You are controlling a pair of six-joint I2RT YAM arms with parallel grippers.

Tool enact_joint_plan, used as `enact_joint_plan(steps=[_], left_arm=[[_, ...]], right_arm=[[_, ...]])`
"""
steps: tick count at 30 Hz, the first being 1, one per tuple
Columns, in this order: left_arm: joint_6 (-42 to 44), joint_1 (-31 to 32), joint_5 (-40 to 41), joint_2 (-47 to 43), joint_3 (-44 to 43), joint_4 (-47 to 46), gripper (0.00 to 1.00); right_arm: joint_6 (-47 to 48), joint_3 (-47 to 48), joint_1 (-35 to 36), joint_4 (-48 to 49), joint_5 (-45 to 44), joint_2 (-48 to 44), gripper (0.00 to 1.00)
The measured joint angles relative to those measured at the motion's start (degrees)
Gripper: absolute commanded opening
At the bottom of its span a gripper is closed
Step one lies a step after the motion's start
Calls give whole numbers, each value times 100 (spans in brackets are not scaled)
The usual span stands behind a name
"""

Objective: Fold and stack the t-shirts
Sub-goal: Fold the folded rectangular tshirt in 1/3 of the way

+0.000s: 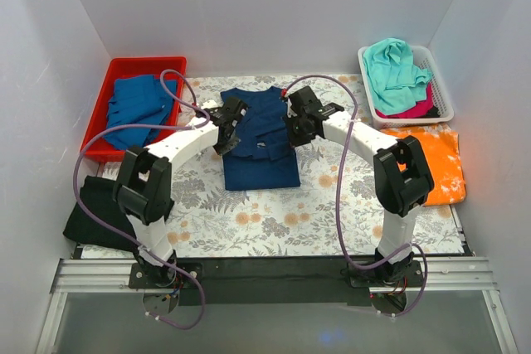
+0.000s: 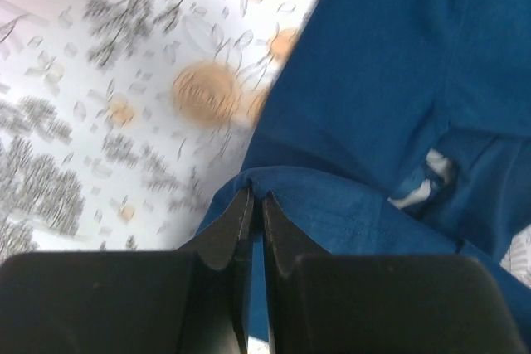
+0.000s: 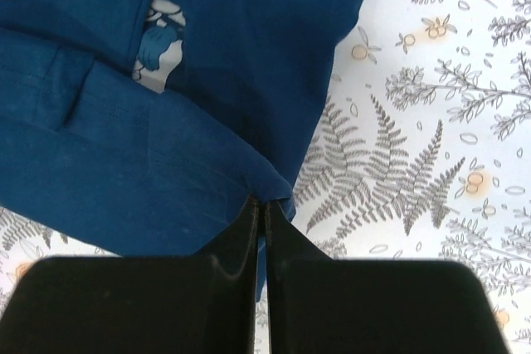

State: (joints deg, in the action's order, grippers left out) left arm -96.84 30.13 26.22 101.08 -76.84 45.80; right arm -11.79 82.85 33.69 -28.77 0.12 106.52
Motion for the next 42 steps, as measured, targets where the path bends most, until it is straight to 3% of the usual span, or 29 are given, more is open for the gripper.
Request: enact_joint_plan(steps=[11, 12, 14, 18, 21, 30, 42], left_arm=[[977, -721, -658, 1075, -1123, -334, 0], [1025, -743, -704, 1134, -1228, -348, 1], [1113, -758, -809, 1237, -1360, -378, 16], [1270, -778, -918, 1296, -1421, -382, 41], [1333, -789, -907, 1292, -1440, -407, 48], [1351, -826, -1325, 769, -1110, -785, 47], [1333, -485, -2540, -337, 1381, -1462, 40]], right_arm=[[17, 546, -299, 35, 168, 575, 1], [17, 584, -332, 42, 184, 610, 11], [7, 625, -389, 50, 205, 678, 26], [22, 680, -468, 20, 197, 748, 43], [33, 837, -503, 22, 155, 748, 46], [2, 953, -459, 70, 319, 730, 42], [-7, -756, 361, 149, 667, 46, 39]])
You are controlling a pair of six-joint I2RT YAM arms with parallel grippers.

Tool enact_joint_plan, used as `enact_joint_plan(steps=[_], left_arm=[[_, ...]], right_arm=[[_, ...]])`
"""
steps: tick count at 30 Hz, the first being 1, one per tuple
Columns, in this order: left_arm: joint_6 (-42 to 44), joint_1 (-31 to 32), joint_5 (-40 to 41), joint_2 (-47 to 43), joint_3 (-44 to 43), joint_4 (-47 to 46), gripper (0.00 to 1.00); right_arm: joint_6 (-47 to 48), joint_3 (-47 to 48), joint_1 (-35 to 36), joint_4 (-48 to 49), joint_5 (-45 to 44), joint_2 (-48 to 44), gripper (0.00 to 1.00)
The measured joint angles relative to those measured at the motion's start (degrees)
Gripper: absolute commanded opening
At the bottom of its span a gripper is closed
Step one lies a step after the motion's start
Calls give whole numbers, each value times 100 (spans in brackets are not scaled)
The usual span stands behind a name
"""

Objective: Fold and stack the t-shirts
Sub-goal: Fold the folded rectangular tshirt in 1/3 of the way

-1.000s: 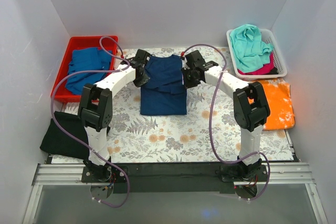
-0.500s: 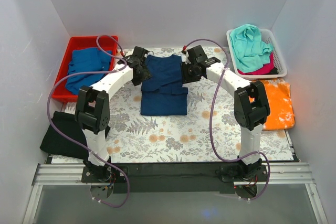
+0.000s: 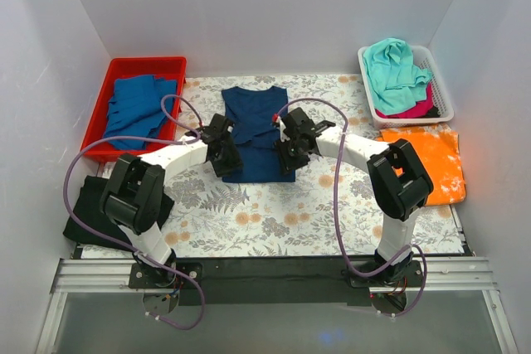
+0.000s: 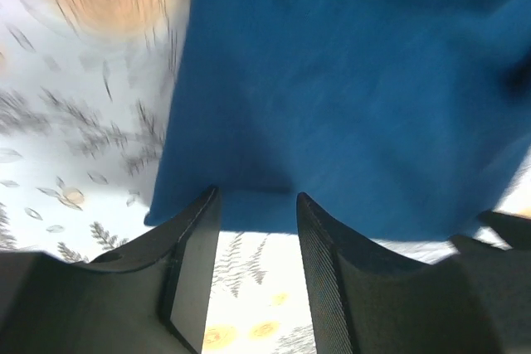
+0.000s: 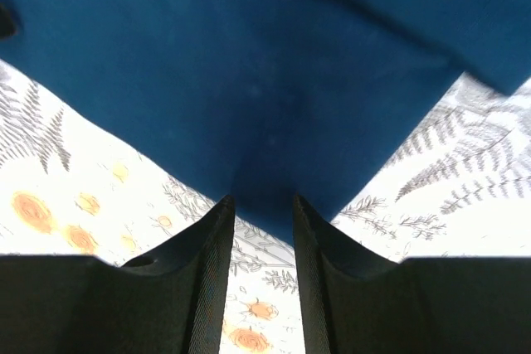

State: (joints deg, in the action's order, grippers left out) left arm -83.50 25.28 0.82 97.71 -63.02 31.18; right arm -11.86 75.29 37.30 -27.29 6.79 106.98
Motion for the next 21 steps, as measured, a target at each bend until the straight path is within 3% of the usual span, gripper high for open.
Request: enact_joint_plan(steps=[12, 21], left_arm=[[-511, 199, -101, -313, 909, -446, 39], [-903, 713, 15, -905, 1425, 31, 39]], right_arm=[[-149, -927, 22, 402, 92, -269, 36], [-221, -1733, 59, 472, 131, -922, 34]])
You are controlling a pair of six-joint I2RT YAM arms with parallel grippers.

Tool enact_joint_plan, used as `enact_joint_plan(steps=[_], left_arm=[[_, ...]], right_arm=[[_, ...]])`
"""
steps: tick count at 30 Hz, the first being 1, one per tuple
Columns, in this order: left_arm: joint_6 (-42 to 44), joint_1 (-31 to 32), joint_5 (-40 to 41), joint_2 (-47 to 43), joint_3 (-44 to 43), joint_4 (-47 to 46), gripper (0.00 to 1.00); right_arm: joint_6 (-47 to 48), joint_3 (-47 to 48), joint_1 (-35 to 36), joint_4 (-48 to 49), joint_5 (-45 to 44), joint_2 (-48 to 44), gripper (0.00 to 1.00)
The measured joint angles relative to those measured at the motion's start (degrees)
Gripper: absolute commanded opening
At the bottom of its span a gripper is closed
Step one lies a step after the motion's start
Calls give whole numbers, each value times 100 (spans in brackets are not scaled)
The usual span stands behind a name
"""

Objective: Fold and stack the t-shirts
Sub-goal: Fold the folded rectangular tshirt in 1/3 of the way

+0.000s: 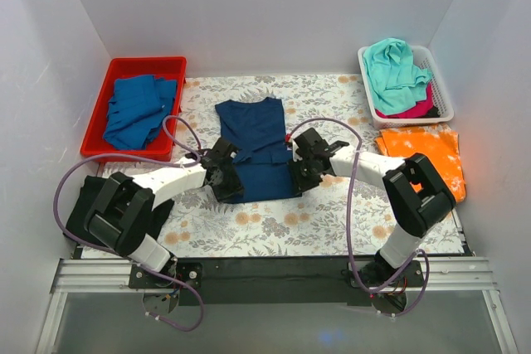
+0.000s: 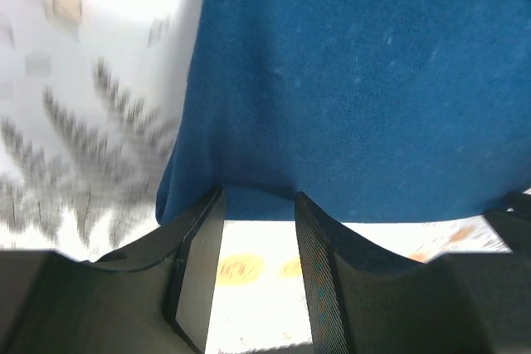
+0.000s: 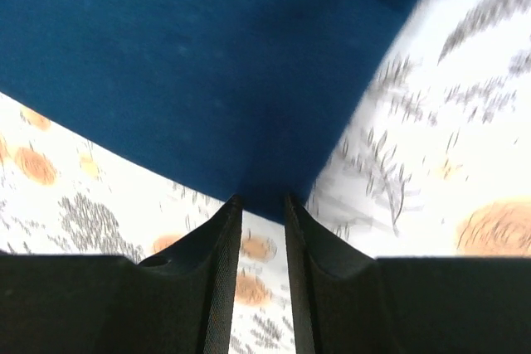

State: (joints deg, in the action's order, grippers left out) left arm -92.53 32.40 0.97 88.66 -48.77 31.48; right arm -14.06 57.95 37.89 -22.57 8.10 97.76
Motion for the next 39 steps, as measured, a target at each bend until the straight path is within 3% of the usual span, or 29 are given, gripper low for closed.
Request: enact_joint_plan(steps=[8, 16, 22, 28, 39], left_arm=[[-238, 358, 74, -662, 457, 750, 36], [-96, 356, 623, -857, -293, 1248, 40], [42, 332, 844, -358, -1167, 977, 39], [50, 282, 516, 546, -1121, 638, 37], [105, 238, 439, 573, -970, 483, 37]], right_arm=[[-63, -741, 114, -511, -50, -798, 32], [-76, -26, 162, -739, -280, -1043, 33], [-50, 942, 192, -640, -302, -487, 33], [-2, 1180, 275, -597, -323, 238, 32], [63, 1180, 376, -492, -369, 452, 32]])
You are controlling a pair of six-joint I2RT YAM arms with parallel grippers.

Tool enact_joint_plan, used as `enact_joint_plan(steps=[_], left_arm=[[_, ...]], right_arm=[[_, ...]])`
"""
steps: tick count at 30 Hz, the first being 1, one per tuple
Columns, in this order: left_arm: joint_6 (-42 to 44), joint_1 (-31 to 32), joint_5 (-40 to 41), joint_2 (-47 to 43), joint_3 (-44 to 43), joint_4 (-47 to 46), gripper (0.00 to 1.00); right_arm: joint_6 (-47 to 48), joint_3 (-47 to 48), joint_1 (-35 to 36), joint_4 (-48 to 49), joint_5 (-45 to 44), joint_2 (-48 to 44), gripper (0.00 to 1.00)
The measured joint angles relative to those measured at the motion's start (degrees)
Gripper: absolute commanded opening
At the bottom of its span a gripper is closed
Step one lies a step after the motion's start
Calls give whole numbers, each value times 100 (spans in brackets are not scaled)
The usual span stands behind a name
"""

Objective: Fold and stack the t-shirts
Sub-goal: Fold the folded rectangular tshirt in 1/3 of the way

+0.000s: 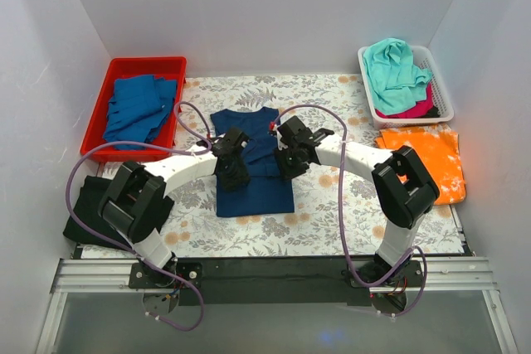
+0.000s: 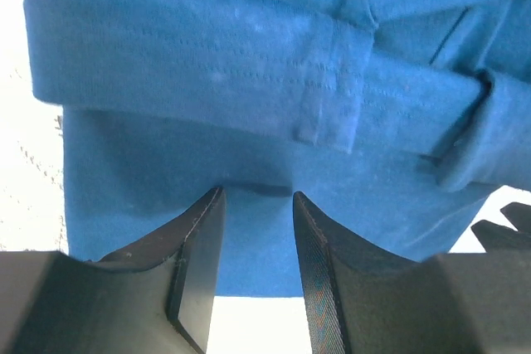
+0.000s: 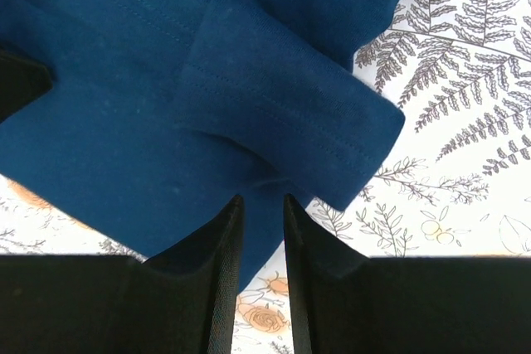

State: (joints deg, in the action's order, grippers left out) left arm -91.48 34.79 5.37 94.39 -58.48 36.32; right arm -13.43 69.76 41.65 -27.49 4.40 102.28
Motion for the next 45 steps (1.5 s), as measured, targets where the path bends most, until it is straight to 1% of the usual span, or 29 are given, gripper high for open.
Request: enact_joint_plan(steps=[9, 16, 25, 36, 42, 45], left_arm=[[111, -291, 0, 186, -2, -116, 37], [302, -605, 0, 356, -168, -157, 37], [579, -831, 44, 793, -750, -87, 37], [929, -1191, 354, 1447, -2059, -35, 37], [1211, -1329, 748, 1624, -2479, -190, 36], [1311, -1373, 855, 1598, -2487, -208, 39]], right_arm=[[44, 133, 0, 48, -164, 496, 31], [190, 695, -7, 39, -494, 787, 31], [382, 1663, -282, 17, -772, 1237, 31], [579, 3252, -608, -330, -1008, 2048, 30], [616, 3392, -669, -433, -1084, 2059, 31], [608, 3080, -675, -435, -1134, 1867, 35]])
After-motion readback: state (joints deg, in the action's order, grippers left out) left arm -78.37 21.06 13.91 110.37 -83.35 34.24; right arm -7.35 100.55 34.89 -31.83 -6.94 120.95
